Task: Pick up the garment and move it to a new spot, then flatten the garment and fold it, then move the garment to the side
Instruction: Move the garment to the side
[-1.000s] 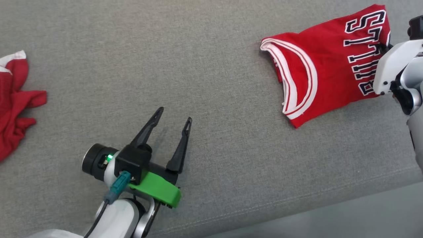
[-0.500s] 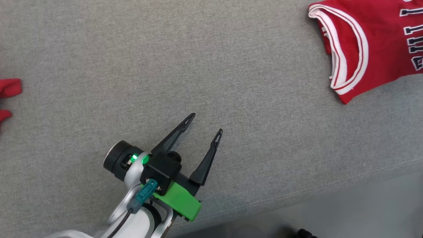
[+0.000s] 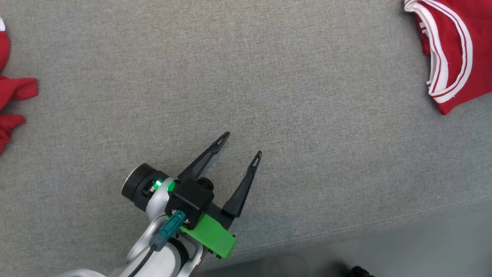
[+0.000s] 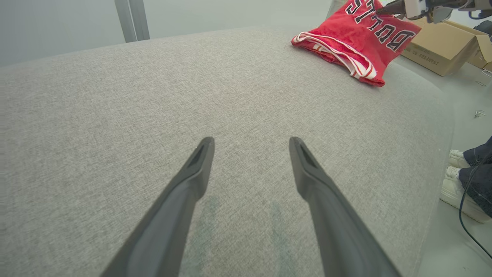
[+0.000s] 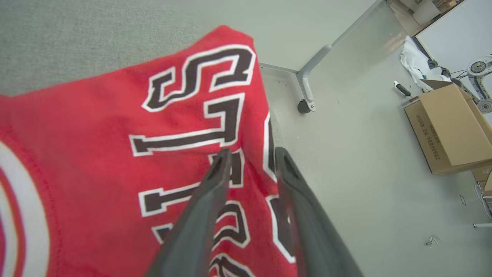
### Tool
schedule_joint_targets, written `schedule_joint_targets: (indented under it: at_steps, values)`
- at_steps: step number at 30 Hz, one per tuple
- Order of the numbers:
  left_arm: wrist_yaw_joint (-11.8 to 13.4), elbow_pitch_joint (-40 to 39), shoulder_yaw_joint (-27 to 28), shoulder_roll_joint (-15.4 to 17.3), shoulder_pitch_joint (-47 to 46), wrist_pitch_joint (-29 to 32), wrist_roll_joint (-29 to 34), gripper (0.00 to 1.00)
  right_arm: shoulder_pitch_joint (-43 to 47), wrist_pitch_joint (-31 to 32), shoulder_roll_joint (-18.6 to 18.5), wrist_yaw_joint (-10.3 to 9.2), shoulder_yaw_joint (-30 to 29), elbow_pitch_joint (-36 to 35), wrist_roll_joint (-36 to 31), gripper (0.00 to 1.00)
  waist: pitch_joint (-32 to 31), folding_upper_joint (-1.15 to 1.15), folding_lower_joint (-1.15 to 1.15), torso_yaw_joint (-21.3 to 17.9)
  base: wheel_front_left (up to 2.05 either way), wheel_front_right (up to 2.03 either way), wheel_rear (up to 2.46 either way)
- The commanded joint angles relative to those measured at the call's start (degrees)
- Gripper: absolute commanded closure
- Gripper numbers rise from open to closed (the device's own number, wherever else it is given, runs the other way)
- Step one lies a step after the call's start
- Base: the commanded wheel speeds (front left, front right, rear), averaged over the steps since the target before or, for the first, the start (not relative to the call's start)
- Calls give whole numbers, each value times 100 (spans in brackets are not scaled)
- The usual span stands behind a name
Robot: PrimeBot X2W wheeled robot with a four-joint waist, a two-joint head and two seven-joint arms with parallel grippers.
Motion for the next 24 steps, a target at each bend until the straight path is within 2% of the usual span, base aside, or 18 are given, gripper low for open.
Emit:
schedule_joint_targets:
  at_steps: [1, 8, 11, 16, 24]
  values:
    - [25, 22, 33, 10, -148, -52, 8, 0, -67, -100, 70, -10, -66, 45, -156, 0, 14, 0, 0, 10, 0, 0, 0]
    - [3, 201, 22, -80, -131, -225, -90, 0, 197, -549, 246, -10, -108, 92, -405, 0, -336, 0, 0, 63, 0, 0, 0]
    - [35, 316, 51, -105, -64, -363, -119, 0, 363, -762, 299, -10, -189, 211, -276, 0, -612, 0, 0, 136, 0, 0, 0]
    - [134, 590, 233, -236, 146, -740, -389, 0, 690, -1261, 540, -10, -594, 418, 428, 0, -1201, 0, 0, 309, 0, 0, 0]
    - [468, 1120, 855, -535, 586, -1274, -1041, 0, 1489, -1744, 826, -9, -438, 304, 1065, 0, -2129, 0, 0, 575, 0, 0, 0]
